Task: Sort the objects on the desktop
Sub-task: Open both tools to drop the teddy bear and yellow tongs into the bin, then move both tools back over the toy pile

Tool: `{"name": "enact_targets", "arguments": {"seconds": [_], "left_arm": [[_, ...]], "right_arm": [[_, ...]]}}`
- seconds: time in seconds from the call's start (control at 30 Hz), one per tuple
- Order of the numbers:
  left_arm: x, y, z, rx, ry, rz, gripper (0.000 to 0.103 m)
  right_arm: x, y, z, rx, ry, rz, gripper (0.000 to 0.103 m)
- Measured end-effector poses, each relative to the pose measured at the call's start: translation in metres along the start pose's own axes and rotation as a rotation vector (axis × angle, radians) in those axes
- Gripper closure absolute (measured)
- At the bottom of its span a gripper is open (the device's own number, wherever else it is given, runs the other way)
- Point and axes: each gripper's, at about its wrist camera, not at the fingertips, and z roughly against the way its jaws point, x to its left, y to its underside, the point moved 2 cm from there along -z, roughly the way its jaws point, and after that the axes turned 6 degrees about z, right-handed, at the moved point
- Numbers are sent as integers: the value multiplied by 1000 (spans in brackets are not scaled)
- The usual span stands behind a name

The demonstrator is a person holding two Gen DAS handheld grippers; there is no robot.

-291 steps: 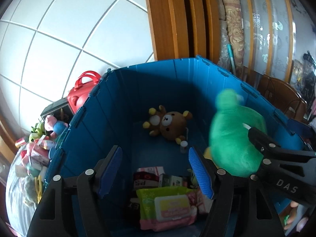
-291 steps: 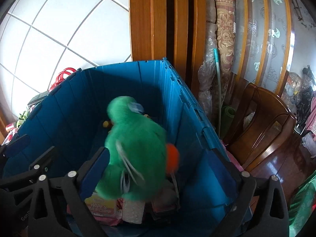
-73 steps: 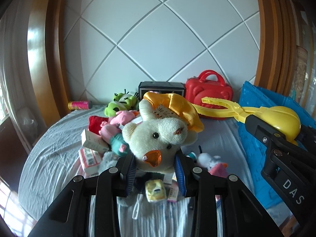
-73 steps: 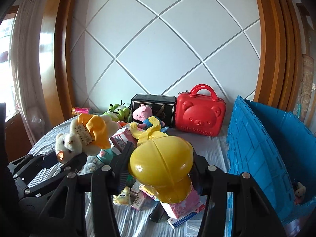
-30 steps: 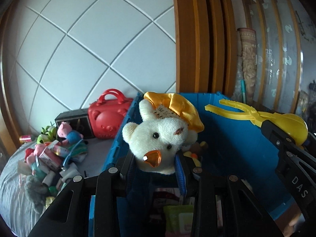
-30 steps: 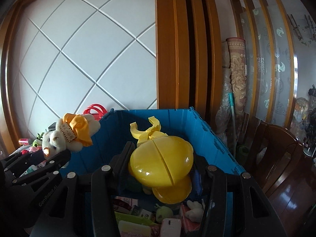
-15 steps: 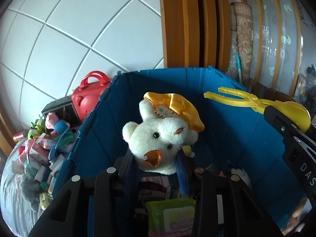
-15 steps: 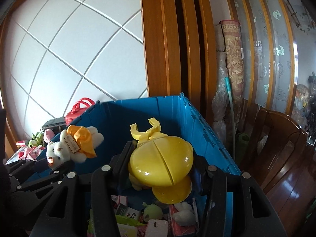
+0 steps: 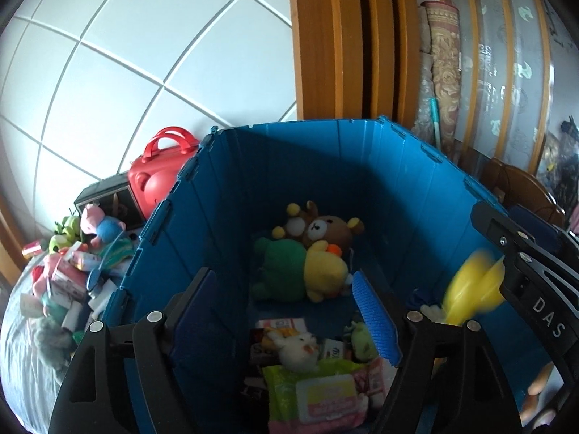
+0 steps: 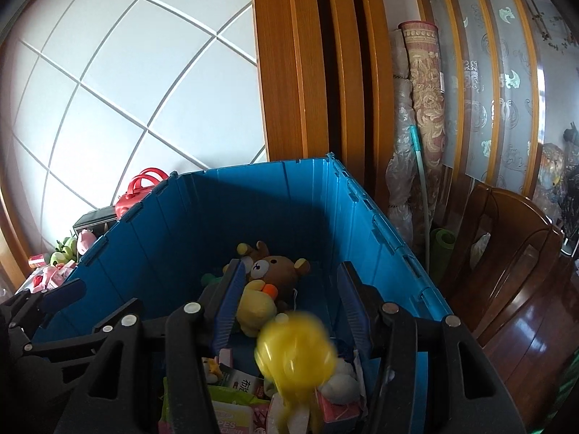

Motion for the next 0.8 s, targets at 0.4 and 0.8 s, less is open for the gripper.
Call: {"name": "enact_targets", "arguments": {"seconds": [0.4, 0.8], "left_arm": [[8, 3, 6, -41, -10, 46, 24], [69, 14, 47, -106, -62, 112, 20]], "right_arm": [[0, -1, 3, -5, 10, -10, 20], [28, -3, 10, -44, 18, 1, 0]]}}
